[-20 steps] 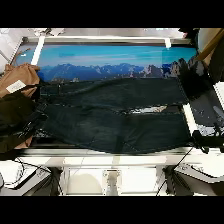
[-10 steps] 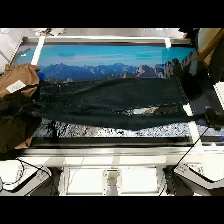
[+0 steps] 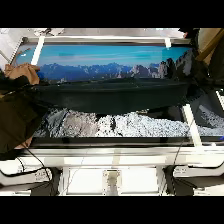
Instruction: Fold the clothes and pants, and hang the long-sleeved shirts on hangers.
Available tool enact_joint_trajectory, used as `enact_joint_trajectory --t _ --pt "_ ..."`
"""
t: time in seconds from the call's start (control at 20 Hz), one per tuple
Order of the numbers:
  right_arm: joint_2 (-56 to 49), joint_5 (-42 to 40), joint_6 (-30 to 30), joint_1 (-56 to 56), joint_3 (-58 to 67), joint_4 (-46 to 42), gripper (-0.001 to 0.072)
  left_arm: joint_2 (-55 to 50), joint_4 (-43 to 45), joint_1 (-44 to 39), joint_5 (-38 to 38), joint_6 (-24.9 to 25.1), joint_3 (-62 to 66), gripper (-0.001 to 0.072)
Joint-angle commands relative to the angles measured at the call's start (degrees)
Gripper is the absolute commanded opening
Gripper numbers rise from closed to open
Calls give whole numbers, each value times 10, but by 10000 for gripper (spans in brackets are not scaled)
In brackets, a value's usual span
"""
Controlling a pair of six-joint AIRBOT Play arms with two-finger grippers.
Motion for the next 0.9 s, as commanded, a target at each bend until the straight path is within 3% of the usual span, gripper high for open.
enact_joint_trajectory --t 0.0,0.3,0.45,0.5,0.55,0.6,0.85 --pt "-113 -52 57 39 78 -1 21 -110 41 -39 55 -42 66 21" --pt "-183 -164 118 72 138 0 21 -212 43 -82 164 -85 142 21" --pt "-183 -184 122 75 149 2 26 -221 43 -87 182 -96 145 39" --pt "-183 -184 121 75 155 2 166 -218 43 -89 183 -95 145 289" --pt "-183 -182 121 73 163 1 430 -214 43 -90 183 -94 145 649" --pt "-183 -172 121 70 174 0 490 -207 43 -90 182 -94 146 701" --pt "-183 34 119 21 261 -92 489 -119 42 -102 156 -84 146 700"
